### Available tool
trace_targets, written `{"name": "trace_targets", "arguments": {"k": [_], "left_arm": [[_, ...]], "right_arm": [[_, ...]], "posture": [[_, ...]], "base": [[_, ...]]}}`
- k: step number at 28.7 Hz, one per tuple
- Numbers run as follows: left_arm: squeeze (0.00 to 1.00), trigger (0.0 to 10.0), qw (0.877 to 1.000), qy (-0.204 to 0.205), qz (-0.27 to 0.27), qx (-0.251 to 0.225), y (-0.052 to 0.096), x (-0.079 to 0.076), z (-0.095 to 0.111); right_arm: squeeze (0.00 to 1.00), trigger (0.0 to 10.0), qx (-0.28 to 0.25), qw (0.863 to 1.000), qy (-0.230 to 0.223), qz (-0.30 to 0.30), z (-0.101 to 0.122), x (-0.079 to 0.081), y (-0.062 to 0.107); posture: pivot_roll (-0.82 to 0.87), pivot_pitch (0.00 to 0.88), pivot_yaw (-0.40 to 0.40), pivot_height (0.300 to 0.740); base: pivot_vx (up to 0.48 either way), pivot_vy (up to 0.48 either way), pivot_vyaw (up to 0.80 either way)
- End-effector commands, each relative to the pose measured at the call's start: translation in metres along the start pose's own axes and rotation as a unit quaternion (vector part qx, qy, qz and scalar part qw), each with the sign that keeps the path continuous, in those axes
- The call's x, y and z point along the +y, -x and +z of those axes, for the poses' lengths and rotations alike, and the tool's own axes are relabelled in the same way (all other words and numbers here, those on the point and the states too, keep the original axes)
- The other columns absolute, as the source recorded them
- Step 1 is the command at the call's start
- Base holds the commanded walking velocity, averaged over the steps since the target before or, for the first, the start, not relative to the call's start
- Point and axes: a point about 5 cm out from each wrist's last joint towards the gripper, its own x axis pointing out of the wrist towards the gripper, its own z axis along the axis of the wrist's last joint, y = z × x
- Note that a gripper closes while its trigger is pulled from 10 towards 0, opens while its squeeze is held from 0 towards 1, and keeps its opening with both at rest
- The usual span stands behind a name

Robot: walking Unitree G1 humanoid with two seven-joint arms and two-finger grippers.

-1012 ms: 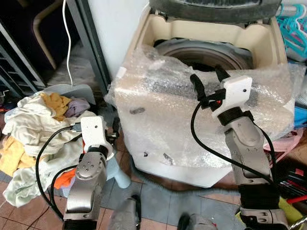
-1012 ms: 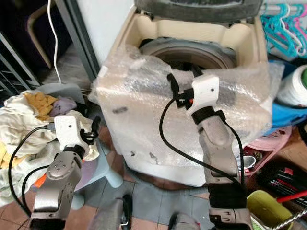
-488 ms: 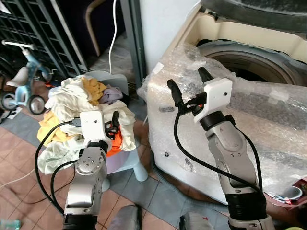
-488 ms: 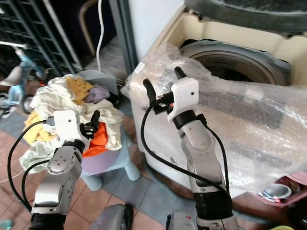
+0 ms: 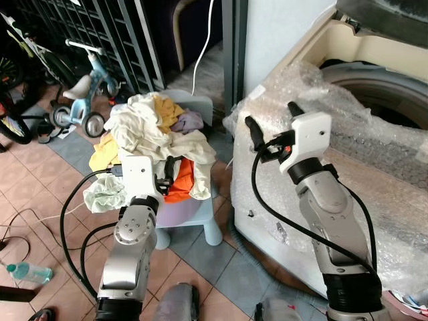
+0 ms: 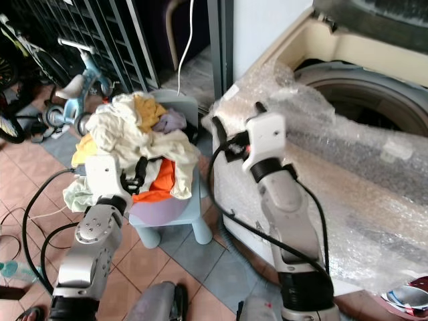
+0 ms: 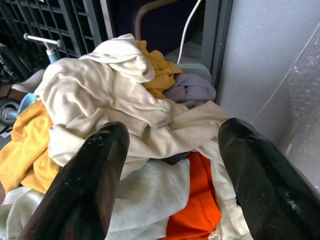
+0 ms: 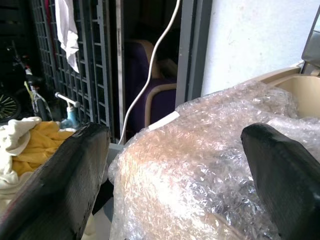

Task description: Clothes washing

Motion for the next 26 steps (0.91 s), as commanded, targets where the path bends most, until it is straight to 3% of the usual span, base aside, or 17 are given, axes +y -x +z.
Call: {"name": "trace_targets", "arguments": {"k": [1,5,8,12,14,19,26], "left_arm": [[0.0,10.0,1.0,-0.008,0.025,0.009,0.002,0.016,-0.004],[0.0,10.0,1.0,-0.008,0.03,0.004,0.001,0.016,-0.003],[0.0,10.0,0.999,-0.007,0.032,0.002,0.0,0.016,-0.001],[0.0,10.0,1.0,-0.008,0.03,-0.003,0.0,0.017,-0.001],[0.0,10.0,0.999,-0.009,0.03,-0.007,0.001,0.017,-0.001],[0.0,10.0,0.999,-0.014,0.018,-0.024,0.0,0.016,0.003],[0.0,10.0,1.0,-0.008,0.004,-0.028,-0.001,0.011,0.003]], "right_arm": [[0.0,10.0,-0.001,1.0,-0.01,0.01,0.003,0.011,-0.002],[0.0,10.0,0.014,1.0,-0.008,0.014,-0.004,0.014,-0.001],[0.0,10.0,0.033,0.999,-0.035,0.006,-0.01,0.016,0.002],[0.0,10.0,0.065,0.998,0.007,0.019,-0.023,0.01,0.013],[0.0,10.0,0.074,0.997,0.002,0.014,-0.028,0.005,0.019],[0.0,10.0,0.103,0.995,-0.012,-0.003,-0.043,-0.013,0.04],[0.0,10.0,0.082,0.997,-0.008,0.009,-0.036,-0.006,0.03]], "posture": [[-0.07,0.118,0.071,0.74],[-0.06,0.117,0.068,0.74],[-0.06,0.115,0.066,0.74],[-0.06,0.109,0.064,0.74],[-0.05,0.107,0.064,0.74],[-0.06,0.103,0.063,0.74],[-0.06,0.107,0.07,0.74]], "base": [[0.0,0.476,0.0],[0.0,0.476,0.0],[0.0,0.476,0.0],[0.0,0.476,0.0],[0.0,0.377,0.0],[0.0,0.0,0.0],[0.039,0.0,0.56]]}}
